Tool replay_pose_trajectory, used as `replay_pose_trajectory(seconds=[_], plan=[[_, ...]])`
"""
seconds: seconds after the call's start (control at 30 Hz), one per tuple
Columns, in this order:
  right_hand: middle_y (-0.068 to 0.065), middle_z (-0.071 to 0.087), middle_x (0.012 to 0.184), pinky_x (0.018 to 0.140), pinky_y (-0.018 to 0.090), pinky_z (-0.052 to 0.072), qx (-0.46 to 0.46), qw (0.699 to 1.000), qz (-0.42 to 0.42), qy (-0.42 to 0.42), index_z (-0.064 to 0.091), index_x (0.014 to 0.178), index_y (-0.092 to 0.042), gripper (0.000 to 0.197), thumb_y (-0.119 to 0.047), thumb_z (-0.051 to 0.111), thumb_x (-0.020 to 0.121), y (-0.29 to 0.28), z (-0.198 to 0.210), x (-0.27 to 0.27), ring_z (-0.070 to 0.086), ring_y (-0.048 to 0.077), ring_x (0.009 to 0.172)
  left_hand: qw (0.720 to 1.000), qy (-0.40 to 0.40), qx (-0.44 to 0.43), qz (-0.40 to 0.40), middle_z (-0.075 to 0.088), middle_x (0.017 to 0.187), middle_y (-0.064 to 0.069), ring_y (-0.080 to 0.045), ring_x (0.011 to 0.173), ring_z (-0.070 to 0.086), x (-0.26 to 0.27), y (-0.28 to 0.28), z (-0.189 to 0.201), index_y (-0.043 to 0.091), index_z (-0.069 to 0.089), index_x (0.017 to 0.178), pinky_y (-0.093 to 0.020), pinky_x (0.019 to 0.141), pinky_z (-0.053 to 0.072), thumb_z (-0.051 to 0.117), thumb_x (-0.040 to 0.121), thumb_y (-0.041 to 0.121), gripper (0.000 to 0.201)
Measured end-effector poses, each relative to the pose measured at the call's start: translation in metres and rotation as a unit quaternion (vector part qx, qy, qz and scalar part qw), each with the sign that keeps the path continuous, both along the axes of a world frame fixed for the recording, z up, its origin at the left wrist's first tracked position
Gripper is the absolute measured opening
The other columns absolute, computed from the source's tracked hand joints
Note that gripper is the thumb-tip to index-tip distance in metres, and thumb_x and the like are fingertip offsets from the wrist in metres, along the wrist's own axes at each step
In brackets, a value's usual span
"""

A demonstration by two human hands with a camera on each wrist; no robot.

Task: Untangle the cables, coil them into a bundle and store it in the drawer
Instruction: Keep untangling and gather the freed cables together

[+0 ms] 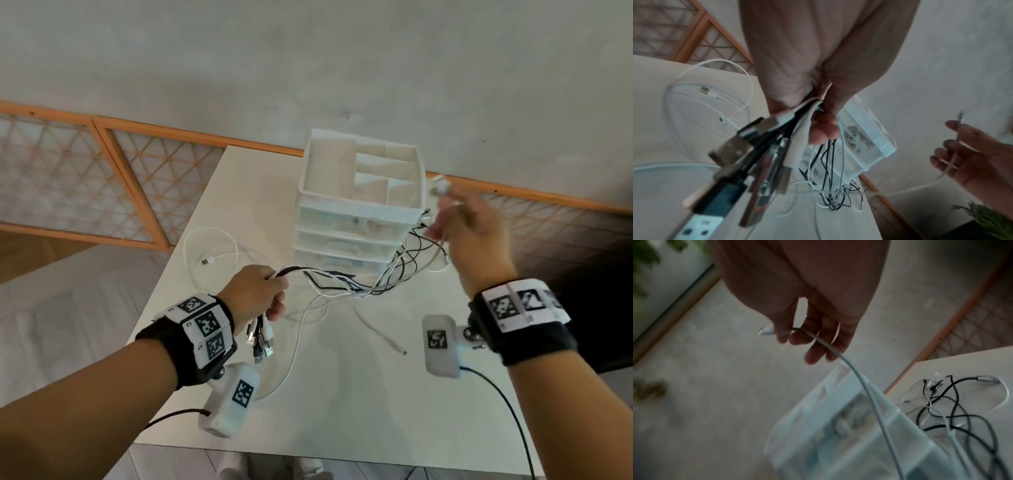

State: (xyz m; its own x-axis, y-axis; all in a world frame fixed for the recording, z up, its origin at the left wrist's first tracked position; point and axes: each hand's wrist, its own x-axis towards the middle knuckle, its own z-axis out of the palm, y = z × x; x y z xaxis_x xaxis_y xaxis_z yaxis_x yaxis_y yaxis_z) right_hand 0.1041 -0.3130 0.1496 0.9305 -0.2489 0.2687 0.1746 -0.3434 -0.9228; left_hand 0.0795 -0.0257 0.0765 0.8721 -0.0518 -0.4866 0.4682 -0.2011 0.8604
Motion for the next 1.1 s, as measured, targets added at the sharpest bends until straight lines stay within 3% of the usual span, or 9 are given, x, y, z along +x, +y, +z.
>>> replay_pose_trajectory(seconds=[0.13, 0.33, 0.43, 0.57, 0.7, 0.8, 0.9, 0.97, 1.1], plan=[[-0.010, 0.058, 0.079, 0.073, 0.020, 0.043, -0.279, 0.937, 0.209, 0.018, 0.077, 0.105, -0.025, 0.028, -0.007, 0.058, 0.096, 0.027, -0.049, -0.018, 0.055, -0.002, 0.071, 0.997, -0.016, -0.069, 0.010, 0.063, 0.074, -0.016, -0.024, 0.057, 0.063, 0.004, -0.009, 0.018, 0.000, 0.056, 0.087, -0.031, 0.052, 0.055, 0.050, 0.100, 0.005, 0.015], [0.002, 0.074, 0.077, 0.065, 0.020, 0.043, -0.371, 0.865, 0.337, 0.009, 0.081, 0.086, -0.016, 0.018, -0.005, 0.068, 0.079, 0.074, -0.063, -0.040, 0.063, 0.012, 0.070, 0.992, -0.039, -0.086, -0.083, 0.069, 0.092, -0.026, -0.038, 0.080, 0.069, 0.005, -0.028, 0.040, -0.001, 0.056, 0.095, -0.046, 0.078, 0.059, 0.050, 0.100, 0.008, 0.012], [-0.006, 0.072, 0.074, 0.068, 0.019, 0.049, -0.322, 0.892, 0.315, 0.037, 0.070, 0.079, -0.013, 0.012, -0.004, 0.076, 0.076, 0.086, -0.058, -0.038, 0.065, 0.011, 0.068, 0.988, -0.088, -0.017, -0.129, 0.065, 0.079, -0.017, -0.034, 0.071, 0.063, 0.003, -0.037, 0.037, 0.003, 0.058, 0.084, -0.048, 0.074, 0.053, 0.050, 0.098, 0.015, 0.020], [-0.013, 0.047, 0.055, 0.053, 0.023, 0.036, -0.305, 0.922, 0.237, 0.032, 0.040, 0.072, -0.025, 0.043, -0.019, 0.082, 0.072, 0.097, -0.059, -0.038, 0.043, 0.009, 0.049, 0.979, -0.122, 0.077, -0.146, 0.064, 0.087, -0.012, -0.040, 0.080, 0.065, 0.002, -0.042, 0.035, 0.008, 0.052, 0.089, -0.040, 0.060, 0.045, 0.042, 0.092, 0.031, 0.025], [-0.010, 0.045, 0.049, 0.049, 0.021, 0.031, -0.181, 0.954, 0.196, 0.139, 0.050, 0.075, -0.017, 0.042, -0.030, 0.089, 0.065, 0.079, -0.053, -0.027, 0.034, 0.008, 0.045, 0.950, -0.145, 0.200, -0.192, 0.067, 0.094, -0.016, -0.026, 0.073, 0.057, 0.000, -0.039, 0.033, 0.009, 0.052, 0.101, -0.031, 0.061, 0.039, 0.039, 0.103, 0.030, 0.025], [-0.008, 0.058, 0.060, 0.065, 0.024, 0.041, -0.289, 0.914, 0.201, 0.202, 0.064, 0.071, -0.019, 0.024, -0.032, 0.084, 0.076, 0.031, -0.065, -0.010, 0.051, 0.006, 0.058, 0.964, -0.160, 0.168, -0.130, 0.062, 0.080, -0.007, -0.025, 0.070, 0.052, 0.008, -0.024, 0.045, 0.010, 0.058, 0.088, -0.031, 0.064, 0.037, 0.049, 0.099, 0.044, 0.036], [0.000, 0.074, 0.095, 0.091, 0.027, 0.047, -0.379, 0.876, 0.110, 0.277, 0.077, 0.088, -0.021, 0.015, -0.036, 0.075, 0.085, -0.003, -0.068, 0.006, 0.066, 0.019, 0.096, 0.962, -0.192, 0.160, -0.110, 0.052, 0.061, 0.007, -0.012, 0.055, 0.046, 0.014, -0.009, 0.054, 0.017, 0.053, 0.072, -0.028, 0.055, 0.034, 0.067, 0.086, 0.051, 0.039], [0.003, 0.075, 0.097, 0.090, 0.027, 0.048, -0.367, 0.904, 0.029, 0.217, 0.078, 0.092, -0.016, 0.023, -0.037, 0.067, 0.092, -0.008, -0.048, 0.020, 0.065, 0.019, 0.091, 0.953, -0.208, 0.190, -0.112, 0.047, 0.057, 0.007, -0.011, 0.052, 0.043, 0.015, -0.008, 0.050, 0.018, 0.048, 0.066, -0.028, 0.054, 0.033, 0.065, 0.087, 0.050, 0.042], [-0.002, 0.060, 0.072, 0.059, 0.022, 0.038, -0.228, 0.965, -0.096, -0.083, 0.069, 0.079, -0.021, 0.029, -0.048, 0.065, 0.090, 0.003, 0.009, 0.035, 0.050, 0.010, 0.064, 0.952, -0.225, 0.200, -0.061, 0.043, 0.060, -0.001, -0.020, 0.056, 0.040, 0.019, -0.008, 0.037, 0.009, 0.045, 0.067, -0.032, 0.060, 0.036, 0.051, 0.095, 0.053, 0.052]])
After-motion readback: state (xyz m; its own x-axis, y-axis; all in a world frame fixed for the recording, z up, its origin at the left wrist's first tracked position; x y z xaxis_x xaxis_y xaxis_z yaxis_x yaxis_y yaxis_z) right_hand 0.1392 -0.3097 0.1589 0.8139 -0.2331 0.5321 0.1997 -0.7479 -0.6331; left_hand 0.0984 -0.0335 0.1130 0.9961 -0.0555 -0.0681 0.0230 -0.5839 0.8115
